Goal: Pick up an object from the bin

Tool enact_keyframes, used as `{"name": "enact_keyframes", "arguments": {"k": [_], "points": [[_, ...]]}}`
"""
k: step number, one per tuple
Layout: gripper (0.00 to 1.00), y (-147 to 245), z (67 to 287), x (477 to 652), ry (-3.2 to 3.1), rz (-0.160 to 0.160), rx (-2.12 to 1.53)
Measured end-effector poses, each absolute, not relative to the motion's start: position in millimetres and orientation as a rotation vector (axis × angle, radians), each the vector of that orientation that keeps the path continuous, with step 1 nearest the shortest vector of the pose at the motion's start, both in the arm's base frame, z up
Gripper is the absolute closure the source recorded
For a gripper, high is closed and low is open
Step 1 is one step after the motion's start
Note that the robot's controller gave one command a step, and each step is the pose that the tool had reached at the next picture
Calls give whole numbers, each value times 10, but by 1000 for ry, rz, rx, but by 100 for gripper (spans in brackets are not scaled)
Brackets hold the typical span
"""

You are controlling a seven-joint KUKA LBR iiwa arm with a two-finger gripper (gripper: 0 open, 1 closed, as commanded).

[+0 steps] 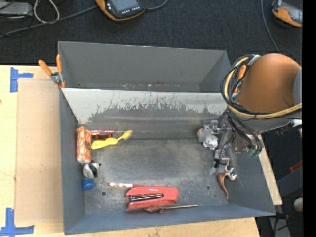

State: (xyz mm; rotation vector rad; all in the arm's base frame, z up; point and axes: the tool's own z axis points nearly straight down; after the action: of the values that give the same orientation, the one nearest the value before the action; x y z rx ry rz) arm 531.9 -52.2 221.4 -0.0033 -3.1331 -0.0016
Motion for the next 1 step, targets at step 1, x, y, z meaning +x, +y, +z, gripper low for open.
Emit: {"name": "enact_keyframes", "arguments": {"k": [1], "points": [[0,-520,2251,5334,-3140,0,-1]]}}
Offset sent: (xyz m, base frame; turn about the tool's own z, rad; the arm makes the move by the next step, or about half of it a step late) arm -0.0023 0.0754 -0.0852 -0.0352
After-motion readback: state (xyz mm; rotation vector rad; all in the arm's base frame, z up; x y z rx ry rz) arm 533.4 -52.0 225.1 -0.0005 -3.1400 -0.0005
